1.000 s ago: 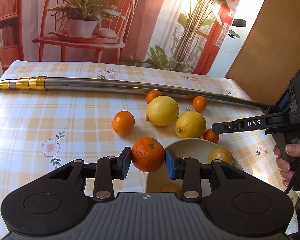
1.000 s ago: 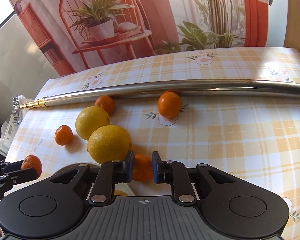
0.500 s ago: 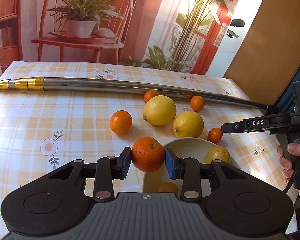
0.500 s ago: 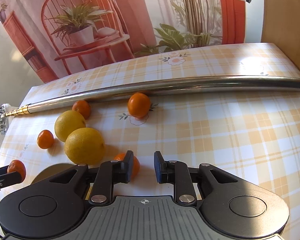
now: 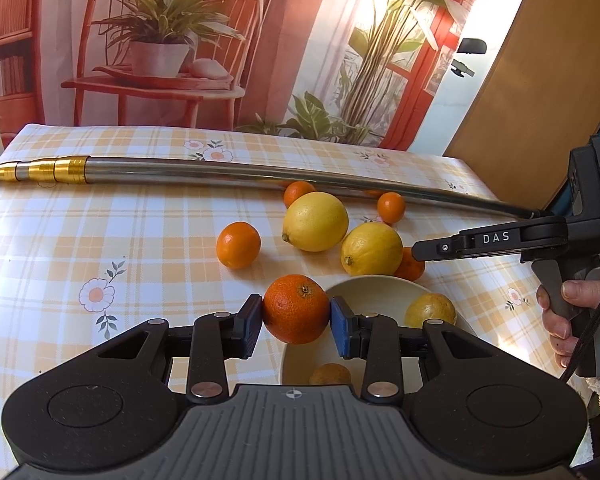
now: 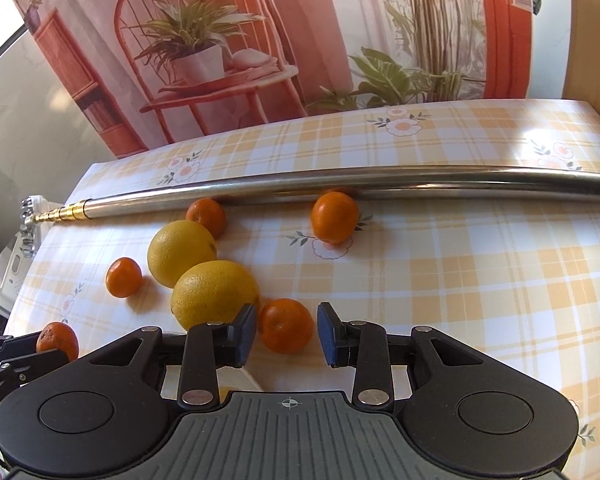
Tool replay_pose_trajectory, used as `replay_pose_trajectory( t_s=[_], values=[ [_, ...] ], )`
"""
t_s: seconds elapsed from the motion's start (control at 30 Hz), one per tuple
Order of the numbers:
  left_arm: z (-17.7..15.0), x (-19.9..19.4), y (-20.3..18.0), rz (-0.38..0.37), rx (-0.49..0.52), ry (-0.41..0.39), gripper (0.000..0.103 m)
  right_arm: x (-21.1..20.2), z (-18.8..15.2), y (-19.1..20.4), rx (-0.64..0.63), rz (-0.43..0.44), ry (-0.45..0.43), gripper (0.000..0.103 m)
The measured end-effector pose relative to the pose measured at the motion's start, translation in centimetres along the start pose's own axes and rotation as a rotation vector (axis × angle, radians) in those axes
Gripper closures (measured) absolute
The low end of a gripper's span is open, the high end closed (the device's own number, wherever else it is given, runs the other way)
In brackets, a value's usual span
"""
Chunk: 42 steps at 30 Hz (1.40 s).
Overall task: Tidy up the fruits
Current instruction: 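Carry the orange and tangerine over the white plate with both tools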
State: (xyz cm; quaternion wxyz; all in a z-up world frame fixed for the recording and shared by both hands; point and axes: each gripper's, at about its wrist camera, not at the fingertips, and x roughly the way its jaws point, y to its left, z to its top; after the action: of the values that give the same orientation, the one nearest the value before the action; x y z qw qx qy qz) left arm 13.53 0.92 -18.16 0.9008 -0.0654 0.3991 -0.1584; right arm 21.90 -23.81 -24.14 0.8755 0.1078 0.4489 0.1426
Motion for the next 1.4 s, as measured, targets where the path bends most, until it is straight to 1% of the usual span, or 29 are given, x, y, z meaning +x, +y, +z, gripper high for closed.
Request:
replay_pose_trajectory(
  t_s=[0.07, 0.17, 0.37, 0.73, 0.87, 1.1, 1.4],
  values=[
    [0.0, 0.0, 0.0, 0.001, 0.001, -0.001, 0.064, 0.4, 0.0, 0.3, -0.011, 0.002, 0.012, 0.071],
    [0.1, 0.0, 0.0, -0.003, -0.001, -0.001, 0.064, 0.6, 0.0, 0.6, -0.034, -0.012, 0.023, 0.067],
    [0.1, -0.1, 0.1, -0.006, 0.002, -0.001, 0.064, 1.3, -0.1, 1.0, -0.085, -0.043, 0.056, 0.067],
    [0.0, -0.1, 0.2, -0.012, 0.008, 0.004, 0.064, 2.0, -0.3, 0.5, -0.062, -0.029, 0.064, 0.071],
    [0.0, -0.2, 0.1, -0.014, 0.014, 0.005, 0.064, 1.4, -0.7, 0.3, -0.050, -0.041, 0.050, 0.072],
    [-0.5, -0.9, -0.3, -0.025, 0.028, 0.006, 0.064, -1.1, -1.4, 0.2, -0.034, -0.043, -0.009, 0.072],
    [-1.7, -2.1, -0.9, -0.033, 0.041, 0.004, 0.064, -4.3, -3.1, 0.7, -0.055, -0.047, -0.064, 0.072]
  ],
)
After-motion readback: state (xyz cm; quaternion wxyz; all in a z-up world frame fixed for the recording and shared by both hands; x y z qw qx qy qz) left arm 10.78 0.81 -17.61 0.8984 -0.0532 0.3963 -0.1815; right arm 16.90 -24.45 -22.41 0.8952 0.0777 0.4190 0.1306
